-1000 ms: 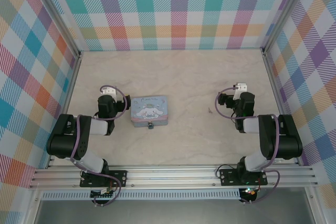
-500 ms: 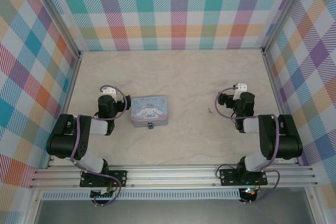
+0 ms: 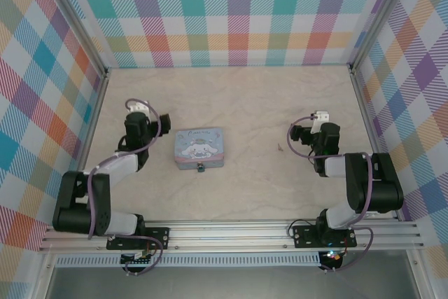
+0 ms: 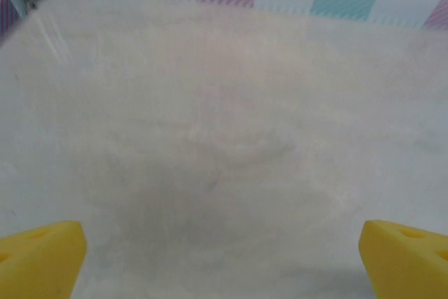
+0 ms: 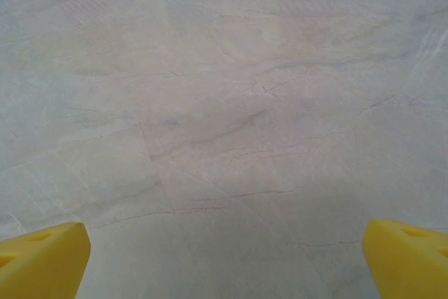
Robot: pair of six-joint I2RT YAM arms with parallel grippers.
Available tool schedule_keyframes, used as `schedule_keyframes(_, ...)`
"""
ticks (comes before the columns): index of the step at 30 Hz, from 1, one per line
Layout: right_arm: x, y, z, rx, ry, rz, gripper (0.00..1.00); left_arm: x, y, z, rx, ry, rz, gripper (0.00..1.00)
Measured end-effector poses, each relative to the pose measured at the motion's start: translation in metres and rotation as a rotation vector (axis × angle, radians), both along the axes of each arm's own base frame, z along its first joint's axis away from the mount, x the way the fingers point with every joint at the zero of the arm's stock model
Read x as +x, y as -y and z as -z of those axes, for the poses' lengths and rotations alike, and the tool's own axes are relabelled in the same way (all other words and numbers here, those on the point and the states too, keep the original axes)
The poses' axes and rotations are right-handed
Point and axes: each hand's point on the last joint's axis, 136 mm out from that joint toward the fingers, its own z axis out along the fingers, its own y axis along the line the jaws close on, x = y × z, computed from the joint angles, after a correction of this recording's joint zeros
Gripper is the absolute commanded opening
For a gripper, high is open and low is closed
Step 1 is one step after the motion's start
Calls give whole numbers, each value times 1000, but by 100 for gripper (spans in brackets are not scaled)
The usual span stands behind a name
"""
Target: Unlock a padlock with a key
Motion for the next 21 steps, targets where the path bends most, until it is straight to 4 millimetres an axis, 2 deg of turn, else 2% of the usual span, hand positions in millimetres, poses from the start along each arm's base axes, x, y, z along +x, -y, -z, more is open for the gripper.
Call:
schedule_keyframes(2, 1, -1, -2, 3, -18, -6, 100, 4, 1, -36, -33, 46, -9, 100)
schedule_keyframes(4, 0, -2, -15, 7, -21, -13, 100, 4, 3, -64, -78, 65, -9, 100)
schedule_keyframes(6, -1, -2, -38, 20, -1, -10, 100, 0, 7, -81, -123, 60, -1, 100)
schedule_keyframes(8, -3, -5, -70, 56, 37, -10, 100, -7, 14, -87, -182, 27, 13, 100)
schedule_keyframes(12, -14, -17, -137, 191, 119, -42, 100, -34, 30, -75, -313, -104, 51, 99)
schedule_keyframes(15, -26, -33, -162, 288, 117, -78, 100, -59, 42, -58, -405, -214, 69, 98)
schedule_keyframes(17, -35, -46, -159, 333, 72, -105, 100, -78, 49, -45, -461, -275, 75, 98)
schedule_keyframes(21, -51, -73, -125, 378, -107, -152, 100, -107, 64, -16, -551, -405, 83, 99)
